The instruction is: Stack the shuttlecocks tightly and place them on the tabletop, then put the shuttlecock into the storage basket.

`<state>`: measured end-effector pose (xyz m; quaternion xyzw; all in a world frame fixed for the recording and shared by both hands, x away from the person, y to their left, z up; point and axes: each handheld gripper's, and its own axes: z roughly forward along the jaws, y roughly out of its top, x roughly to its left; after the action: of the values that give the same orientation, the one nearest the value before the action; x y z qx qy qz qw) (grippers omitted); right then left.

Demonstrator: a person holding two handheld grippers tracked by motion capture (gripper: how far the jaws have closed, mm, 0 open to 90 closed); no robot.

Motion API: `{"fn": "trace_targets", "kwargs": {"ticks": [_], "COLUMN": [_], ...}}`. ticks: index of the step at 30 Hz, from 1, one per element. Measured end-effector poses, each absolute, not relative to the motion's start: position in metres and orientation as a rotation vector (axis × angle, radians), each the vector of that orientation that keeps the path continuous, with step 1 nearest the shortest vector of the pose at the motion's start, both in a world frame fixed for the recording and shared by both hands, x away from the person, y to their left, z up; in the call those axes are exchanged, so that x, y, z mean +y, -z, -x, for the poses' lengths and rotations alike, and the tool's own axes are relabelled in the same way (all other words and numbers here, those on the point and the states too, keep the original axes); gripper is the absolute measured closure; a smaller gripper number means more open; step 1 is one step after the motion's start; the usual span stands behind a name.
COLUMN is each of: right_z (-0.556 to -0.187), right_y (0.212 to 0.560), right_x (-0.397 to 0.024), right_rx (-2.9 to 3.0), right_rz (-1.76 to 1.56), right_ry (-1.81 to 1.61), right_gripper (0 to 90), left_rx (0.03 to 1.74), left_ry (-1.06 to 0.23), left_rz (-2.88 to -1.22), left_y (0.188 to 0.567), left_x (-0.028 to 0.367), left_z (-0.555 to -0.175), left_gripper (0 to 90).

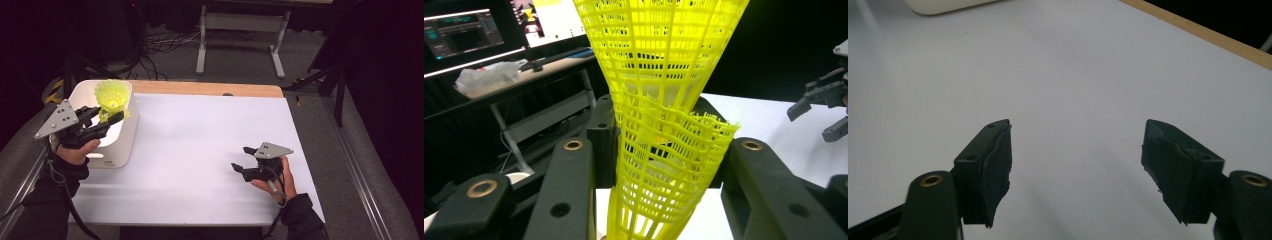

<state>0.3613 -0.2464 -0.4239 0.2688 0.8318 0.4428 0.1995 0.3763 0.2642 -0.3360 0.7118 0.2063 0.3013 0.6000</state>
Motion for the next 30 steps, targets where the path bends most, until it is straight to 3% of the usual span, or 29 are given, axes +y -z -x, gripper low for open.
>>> {"fn": "trace_targets", "kwargs": {"ticks": [23, 30], "right_z": [-0.360, -0.361], "right_y": [0.435, 0.439], "right_x": [-0.245, -0.247], "right_rx": [2.356, 2.373], "right_rz": [-0.739, -0.751], "right_ry": [-1.192, -1.184], "right_gripper": [28.2, 28.2], "left_rx": [0.612, 0.642], "left_ry": [-0.740, -0.675], "left_rz": [-1.745, -1.841], "left_y": [0.336, 0.338], "left_x": [0.318, 0.332], "left_z": [-0.403, -0.426], "left_gripper": [61.8, 61.8]}}
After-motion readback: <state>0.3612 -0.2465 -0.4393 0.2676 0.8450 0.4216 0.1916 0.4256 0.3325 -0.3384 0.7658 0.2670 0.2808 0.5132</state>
